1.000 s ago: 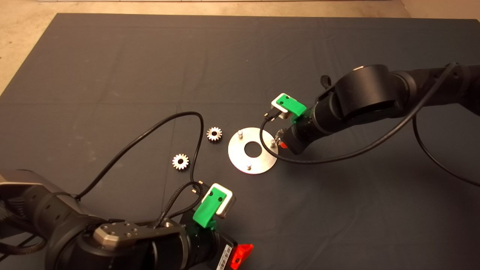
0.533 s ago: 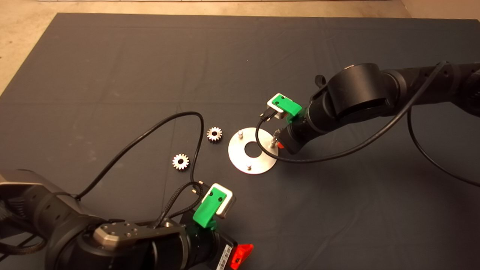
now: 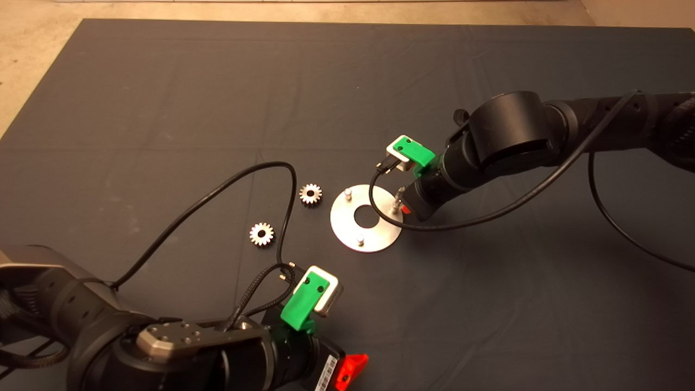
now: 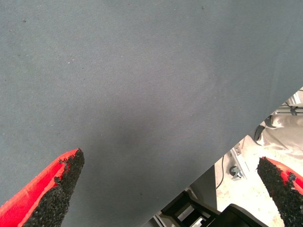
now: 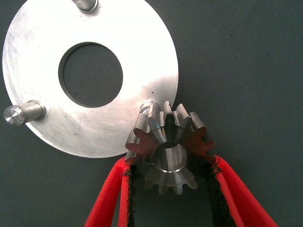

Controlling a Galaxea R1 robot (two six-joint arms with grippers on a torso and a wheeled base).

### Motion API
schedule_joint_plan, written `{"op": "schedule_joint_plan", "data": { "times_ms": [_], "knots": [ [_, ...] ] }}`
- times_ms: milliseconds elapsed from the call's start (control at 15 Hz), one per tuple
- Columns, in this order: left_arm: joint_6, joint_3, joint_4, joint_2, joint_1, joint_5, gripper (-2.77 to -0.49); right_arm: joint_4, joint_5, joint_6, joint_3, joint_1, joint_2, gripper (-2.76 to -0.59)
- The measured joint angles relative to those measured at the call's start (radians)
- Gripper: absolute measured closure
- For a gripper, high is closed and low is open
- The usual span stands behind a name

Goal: Install three planetary gears onto the carrier pins

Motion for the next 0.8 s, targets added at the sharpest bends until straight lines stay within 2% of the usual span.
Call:
{"op": "schedule_joint_plan", "data": {
  "times_ms": [400,800],
  "knots": [
    [-0.001,0.000,0.000,0.002,0.000,0.000,-2.64,0.000,0.002,0.000,-0.025,-0.002,0.025,-0.82],
    [-0.001,0.000,0.003,0.003,0.000,0.000,-2.64,0.000,0.002,0.000,-0.028,-0.022,0.027,-0.81]
  ]
}}
